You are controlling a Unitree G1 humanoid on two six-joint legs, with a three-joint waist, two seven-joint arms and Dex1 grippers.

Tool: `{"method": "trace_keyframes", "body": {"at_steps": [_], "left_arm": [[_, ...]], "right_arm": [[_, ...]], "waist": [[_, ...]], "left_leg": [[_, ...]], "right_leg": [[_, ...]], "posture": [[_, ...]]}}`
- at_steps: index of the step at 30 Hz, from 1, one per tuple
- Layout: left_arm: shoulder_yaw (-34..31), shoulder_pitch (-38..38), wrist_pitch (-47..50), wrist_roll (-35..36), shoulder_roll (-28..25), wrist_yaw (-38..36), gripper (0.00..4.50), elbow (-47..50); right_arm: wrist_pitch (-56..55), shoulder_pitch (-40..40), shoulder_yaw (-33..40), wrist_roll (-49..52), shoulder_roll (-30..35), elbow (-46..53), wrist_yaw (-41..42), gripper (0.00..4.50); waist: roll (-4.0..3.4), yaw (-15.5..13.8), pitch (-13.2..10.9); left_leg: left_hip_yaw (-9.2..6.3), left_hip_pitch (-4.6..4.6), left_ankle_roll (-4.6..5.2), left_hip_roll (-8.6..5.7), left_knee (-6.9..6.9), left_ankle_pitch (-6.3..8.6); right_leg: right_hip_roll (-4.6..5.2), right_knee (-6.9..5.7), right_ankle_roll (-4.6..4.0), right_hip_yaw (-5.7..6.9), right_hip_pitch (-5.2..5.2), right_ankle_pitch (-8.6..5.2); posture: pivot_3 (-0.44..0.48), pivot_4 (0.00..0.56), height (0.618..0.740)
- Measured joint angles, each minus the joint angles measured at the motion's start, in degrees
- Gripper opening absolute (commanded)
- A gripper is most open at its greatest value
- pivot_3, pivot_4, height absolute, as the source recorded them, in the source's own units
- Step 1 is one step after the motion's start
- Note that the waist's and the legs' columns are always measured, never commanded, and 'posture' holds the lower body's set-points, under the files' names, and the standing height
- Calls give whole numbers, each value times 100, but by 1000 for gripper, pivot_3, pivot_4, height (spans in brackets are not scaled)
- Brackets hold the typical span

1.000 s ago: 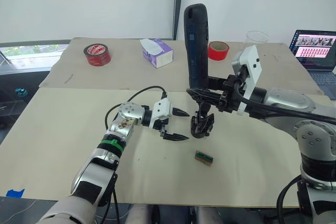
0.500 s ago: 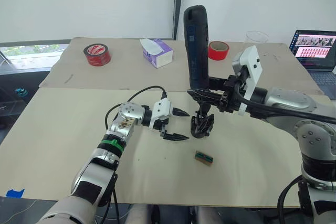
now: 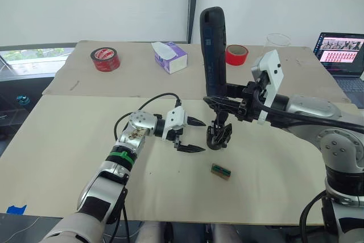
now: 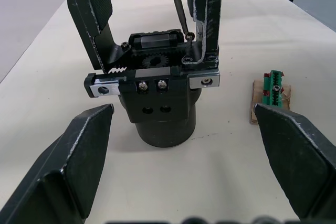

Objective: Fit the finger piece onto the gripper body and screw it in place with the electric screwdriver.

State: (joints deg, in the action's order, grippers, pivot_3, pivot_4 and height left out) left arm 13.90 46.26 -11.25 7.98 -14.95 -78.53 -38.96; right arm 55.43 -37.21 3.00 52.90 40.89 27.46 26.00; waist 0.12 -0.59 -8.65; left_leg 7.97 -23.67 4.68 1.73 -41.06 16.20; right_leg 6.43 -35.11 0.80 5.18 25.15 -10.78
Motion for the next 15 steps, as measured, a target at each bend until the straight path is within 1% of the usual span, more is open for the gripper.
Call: {"method": "trace_keyframes", "body": {"at_steps": [15], "left_arm": [[-6, 0, 0, 0, -2, 34, 4500, 3]], "right_arm": [[32, -80, -3, -33, -115, -37, -22, 1904]], "waist": [[0, 2, 0]], "left_leg": [[0, 0, -1, 0, 0, 0]], "right_leg": [[0, 0, 0, 0, 0, 0]], "posture": [[0, 150, 740]]}}
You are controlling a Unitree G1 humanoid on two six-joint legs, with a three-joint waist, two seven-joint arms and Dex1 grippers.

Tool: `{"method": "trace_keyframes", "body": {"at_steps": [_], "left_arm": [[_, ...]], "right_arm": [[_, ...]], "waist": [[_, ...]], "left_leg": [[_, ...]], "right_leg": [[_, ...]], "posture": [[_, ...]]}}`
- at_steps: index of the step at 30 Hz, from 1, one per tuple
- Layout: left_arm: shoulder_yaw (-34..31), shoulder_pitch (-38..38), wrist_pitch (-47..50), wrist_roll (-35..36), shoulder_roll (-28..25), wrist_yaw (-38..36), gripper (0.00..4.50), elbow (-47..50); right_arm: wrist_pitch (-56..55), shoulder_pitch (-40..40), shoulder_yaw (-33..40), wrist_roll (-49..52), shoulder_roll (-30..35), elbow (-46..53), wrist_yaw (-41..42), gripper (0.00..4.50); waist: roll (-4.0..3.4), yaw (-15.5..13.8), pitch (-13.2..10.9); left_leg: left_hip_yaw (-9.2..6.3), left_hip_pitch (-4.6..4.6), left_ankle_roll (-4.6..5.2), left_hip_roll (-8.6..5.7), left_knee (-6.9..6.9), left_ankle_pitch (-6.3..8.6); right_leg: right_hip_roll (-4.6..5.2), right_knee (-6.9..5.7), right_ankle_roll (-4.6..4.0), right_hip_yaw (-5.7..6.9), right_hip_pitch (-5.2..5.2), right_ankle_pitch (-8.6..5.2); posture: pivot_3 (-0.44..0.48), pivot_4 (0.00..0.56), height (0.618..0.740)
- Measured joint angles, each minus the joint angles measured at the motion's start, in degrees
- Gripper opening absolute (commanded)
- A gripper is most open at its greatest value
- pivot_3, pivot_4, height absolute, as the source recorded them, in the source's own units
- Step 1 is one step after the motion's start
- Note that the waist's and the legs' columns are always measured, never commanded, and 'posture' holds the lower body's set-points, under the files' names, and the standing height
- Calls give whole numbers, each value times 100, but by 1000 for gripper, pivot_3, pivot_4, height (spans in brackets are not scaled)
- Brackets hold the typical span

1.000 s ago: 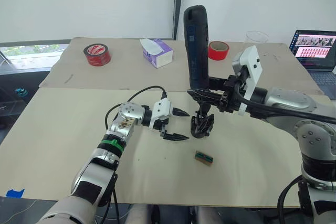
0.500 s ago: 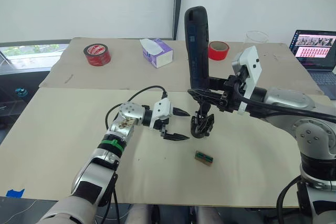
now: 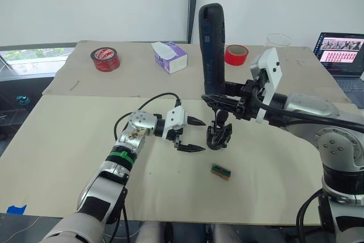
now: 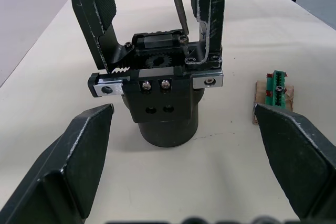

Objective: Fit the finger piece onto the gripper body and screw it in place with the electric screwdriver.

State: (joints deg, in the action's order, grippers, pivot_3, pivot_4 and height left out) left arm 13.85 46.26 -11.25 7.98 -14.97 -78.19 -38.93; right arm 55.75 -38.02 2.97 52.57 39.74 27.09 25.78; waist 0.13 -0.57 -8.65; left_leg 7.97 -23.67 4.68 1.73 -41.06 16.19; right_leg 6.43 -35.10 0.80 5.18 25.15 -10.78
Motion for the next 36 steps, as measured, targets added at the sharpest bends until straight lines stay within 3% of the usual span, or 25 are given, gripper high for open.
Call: {"method": "trace_keyframes", "body": {"at_steps": [36], "left_arm": [[-13, -1, 0, 0, 0, 1, 4500, 55]], "right_arm": [[130, 0, 0, -5, -113, -40, -83, 1904]], "waist": [[0, 0, 0]], "left_leg": [[0, 0, 0, 0, 0, 0]], "right_leg": [[0, 0, 0, 0, 0, 0]], "posture": [[0, 150, 740]]}}
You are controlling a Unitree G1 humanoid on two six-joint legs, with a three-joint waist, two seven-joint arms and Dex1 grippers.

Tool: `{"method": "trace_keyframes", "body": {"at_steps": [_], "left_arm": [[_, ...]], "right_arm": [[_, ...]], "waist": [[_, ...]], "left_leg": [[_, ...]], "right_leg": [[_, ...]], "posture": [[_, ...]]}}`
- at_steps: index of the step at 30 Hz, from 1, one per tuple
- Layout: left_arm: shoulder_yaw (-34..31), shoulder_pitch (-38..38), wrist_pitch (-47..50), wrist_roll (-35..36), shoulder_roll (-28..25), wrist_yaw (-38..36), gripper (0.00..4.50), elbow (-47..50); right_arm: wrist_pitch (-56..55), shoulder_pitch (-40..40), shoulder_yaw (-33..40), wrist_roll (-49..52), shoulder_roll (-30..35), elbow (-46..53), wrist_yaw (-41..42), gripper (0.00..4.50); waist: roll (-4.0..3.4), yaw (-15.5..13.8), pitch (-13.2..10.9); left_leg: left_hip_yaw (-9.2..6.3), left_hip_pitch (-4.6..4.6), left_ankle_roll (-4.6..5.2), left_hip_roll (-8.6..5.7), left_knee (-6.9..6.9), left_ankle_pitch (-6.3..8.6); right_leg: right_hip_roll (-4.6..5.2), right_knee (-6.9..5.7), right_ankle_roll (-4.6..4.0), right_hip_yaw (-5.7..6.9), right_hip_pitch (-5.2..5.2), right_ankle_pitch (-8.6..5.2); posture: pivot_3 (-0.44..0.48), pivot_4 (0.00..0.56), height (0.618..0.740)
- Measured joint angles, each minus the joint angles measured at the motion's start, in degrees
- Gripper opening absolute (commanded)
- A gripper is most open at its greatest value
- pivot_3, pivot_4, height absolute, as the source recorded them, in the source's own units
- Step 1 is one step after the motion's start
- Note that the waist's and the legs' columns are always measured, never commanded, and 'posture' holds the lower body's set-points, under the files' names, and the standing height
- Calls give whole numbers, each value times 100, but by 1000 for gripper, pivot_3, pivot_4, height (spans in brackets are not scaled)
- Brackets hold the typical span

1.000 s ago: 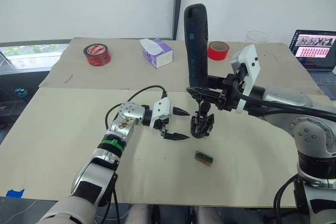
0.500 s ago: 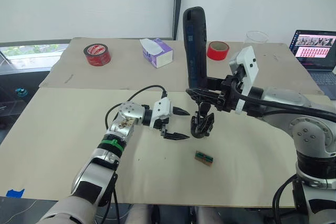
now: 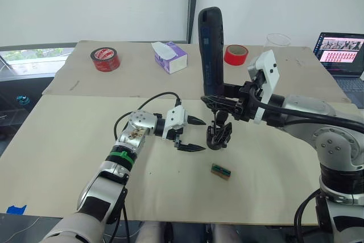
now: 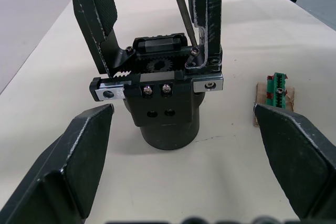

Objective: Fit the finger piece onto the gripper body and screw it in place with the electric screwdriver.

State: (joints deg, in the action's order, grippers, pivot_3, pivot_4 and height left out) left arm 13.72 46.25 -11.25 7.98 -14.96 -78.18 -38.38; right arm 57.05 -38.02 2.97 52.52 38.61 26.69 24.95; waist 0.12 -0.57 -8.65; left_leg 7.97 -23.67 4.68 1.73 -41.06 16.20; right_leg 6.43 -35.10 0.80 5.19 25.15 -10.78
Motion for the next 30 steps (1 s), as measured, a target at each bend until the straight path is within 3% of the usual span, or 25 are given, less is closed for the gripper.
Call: {"method": "trace_keyframes", "body": {"at_steps": [30], "left_arm": [[0, -1, 0, 0, 7, 5, 4500, 28]], "right_arm": [[0, -31, -1, -274, -82, -30, 99, 1904]], "waist": [[0, 1, 0]], "left_leg": [[0, 0, -1, 0, 0, -1]], "right_leg": [[0, 0, 0, 0, 0, 0]], "posture": [[0, 150, 740]]}}
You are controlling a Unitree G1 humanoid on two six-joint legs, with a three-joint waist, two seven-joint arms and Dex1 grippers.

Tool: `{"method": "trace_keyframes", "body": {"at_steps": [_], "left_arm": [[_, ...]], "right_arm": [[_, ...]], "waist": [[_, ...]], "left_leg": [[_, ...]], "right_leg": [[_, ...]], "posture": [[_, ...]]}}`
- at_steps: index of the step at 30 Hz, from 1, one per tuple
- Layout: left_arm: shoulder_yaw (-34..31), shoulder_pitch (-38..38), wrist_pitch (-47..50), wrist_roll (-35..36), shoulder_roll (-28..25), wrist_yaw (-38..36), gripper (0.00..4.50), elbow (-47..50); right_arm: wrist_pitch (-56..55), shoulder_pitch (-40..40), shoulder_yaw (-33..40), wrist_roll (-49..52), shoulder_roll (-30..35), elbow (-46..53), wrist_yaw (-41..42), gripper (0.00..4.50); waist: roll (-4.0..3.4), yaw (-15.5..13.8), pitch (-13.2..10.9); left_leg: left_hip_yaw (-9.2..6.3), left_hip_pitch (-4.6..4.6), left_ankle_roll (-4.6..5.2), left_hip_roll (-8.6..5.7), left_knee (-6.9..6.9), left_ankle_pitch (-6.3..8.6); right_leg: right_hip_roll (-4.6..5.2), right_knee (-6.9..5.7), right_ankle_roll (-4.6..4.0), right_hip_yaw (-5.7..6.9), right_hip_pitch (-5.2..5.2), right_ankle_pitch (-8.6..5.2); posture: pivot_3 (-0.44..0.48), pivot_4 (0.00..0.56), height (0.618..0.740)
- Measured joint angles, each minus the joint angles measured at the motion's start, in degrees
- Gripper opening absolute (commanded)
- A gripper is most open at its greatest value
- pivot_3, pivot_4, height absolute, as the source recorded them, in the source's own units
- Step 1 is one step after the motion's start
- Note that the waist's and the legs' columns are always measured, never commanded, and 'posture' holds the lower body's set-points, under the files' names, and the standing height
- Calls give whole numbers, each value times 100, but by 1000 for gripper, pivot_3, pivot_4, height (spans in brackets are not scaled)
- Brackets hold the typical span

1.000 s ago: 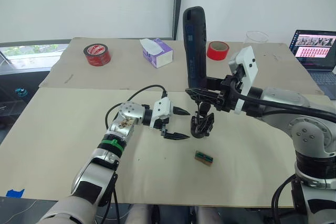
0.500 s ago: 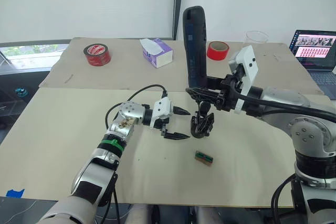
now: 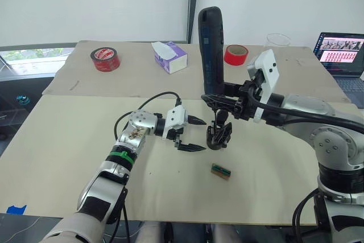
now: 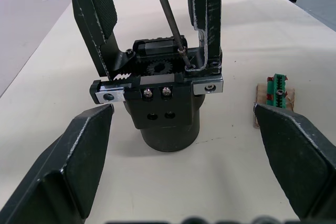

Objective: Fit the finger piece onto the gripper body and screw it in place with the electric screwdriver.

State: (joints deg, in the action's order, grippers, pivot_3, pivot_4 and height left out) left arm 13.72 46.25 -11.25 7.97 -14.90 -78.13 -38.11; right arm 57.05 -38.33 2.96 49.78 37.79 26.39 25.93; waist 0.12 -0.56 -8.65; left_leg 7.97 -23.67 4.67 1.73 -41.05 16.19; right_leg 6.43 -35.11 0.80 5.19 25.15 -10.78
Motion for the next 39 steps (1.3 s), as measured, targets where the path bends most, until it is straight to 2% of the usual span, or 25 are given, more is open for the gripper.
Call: {"method": "trace_keyframes", "body": {"at_steps": [39], "left_arm": [[1, 45, -92, -21, 146, 67, 4500, -165]], "right_arm": [[58, 126, 1, -10, -101, 133, -113, 1904]], "waist": [[0, 1, 0]], "left_leg": [[-1, -1, 0, 0, 0, 0]], "right_leg": [[0, 0, 0, 1, 0, 0]], "posture": [[0, 150, 740]]}}
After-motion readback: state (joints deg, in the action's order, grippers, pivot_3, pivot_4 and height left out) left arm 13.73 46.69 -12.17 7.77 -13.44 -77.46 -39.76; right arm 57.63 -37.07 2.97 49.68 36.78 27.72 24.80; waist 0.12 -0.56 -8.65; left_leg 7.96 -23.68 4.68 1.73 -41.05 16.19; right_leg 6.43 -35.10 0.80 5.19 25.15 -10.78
